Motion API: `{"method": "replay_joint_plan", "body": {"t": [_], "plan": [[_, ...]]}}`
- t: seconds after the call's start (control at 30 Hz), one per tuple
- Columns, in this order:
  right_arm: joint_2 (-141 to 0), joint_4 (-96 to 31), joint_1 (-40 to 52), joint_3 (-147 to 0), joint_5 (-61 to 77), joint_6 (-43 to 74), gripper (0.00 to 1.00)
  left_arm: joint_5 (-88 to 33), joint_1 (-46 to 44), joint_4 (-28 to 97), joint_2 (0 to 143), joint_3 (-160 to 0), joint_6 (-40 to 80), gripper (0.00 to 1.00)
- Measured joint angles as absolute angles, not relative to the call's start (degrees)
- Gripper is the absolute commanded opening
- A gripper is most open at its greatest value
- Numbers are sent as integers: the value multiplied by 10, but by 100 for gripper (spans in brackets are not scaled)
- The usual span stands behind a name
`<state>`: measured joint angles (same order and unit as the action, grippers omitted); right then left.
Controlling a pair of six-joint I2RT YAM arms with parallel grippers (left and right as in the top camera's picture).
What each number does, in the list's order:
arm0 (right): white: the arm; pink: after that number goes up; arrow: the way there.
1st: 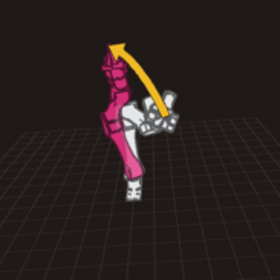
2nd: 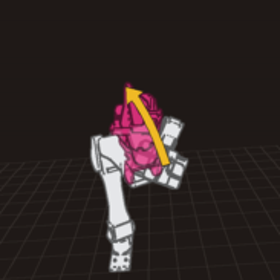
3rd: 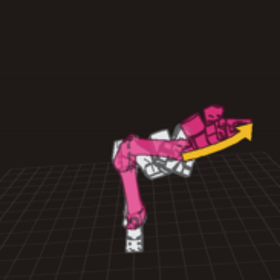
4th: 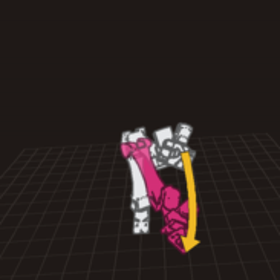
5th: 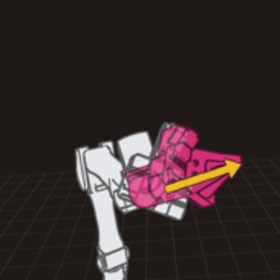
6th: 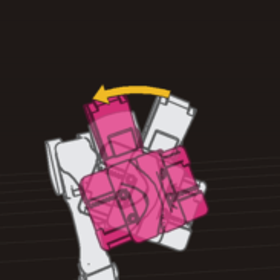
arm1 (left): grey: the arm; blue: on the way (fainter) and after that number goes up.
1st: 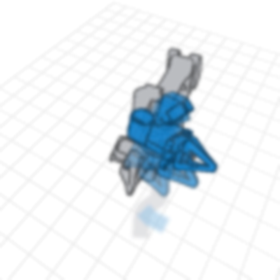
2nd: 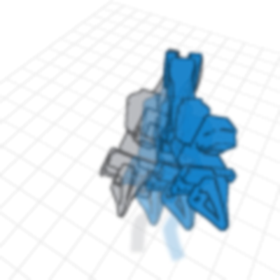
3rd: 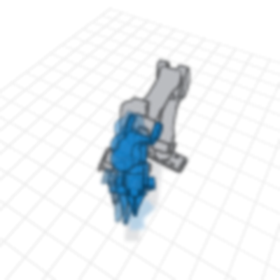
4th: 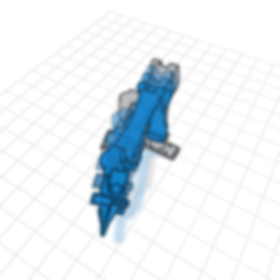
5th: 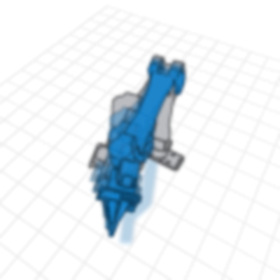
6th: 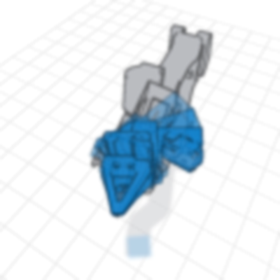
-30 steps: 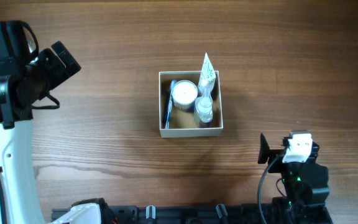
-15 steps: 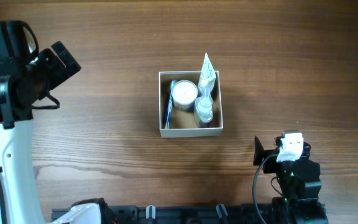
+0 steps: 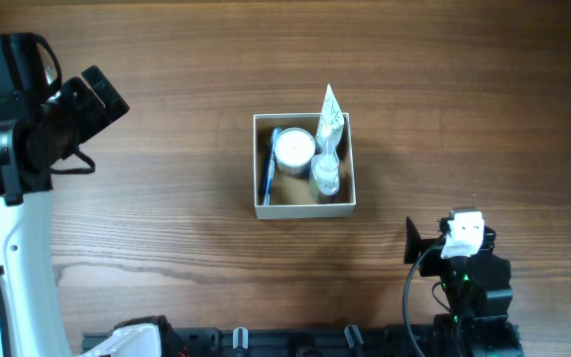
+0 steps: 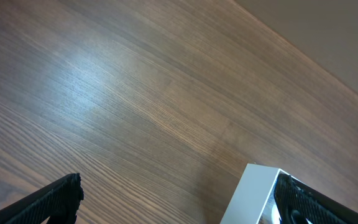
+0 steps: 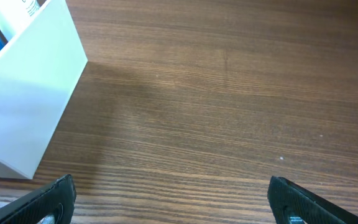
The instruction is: Pack container
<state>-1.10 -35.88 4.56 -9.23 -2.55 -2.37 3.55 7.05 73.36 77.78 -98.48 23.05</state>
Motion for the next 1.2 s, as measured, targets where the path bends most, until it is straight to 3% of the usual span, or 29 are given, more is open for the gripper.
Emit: {"method": "replay_joint_plan", "body": {"t": [0.33,0.43,0.63,0.8,1.2], "plan": [[-11,-359,46,-92,-25,-23,100,49,66,737,772,-980,230,100],[-11,-359,46,-92,-25,-24,100,56,44,685,742,-946,230,100],[-11,-359,46,-92,-25,-23,100,58,11,499,598,-755,230,100],[-10,-358,46,-92,-25,-24,100,58,11,422,469,-558,230,100],[-9,-357,46,-91,-23,-24,100,26,11,399,175,-246,230,100]]}}
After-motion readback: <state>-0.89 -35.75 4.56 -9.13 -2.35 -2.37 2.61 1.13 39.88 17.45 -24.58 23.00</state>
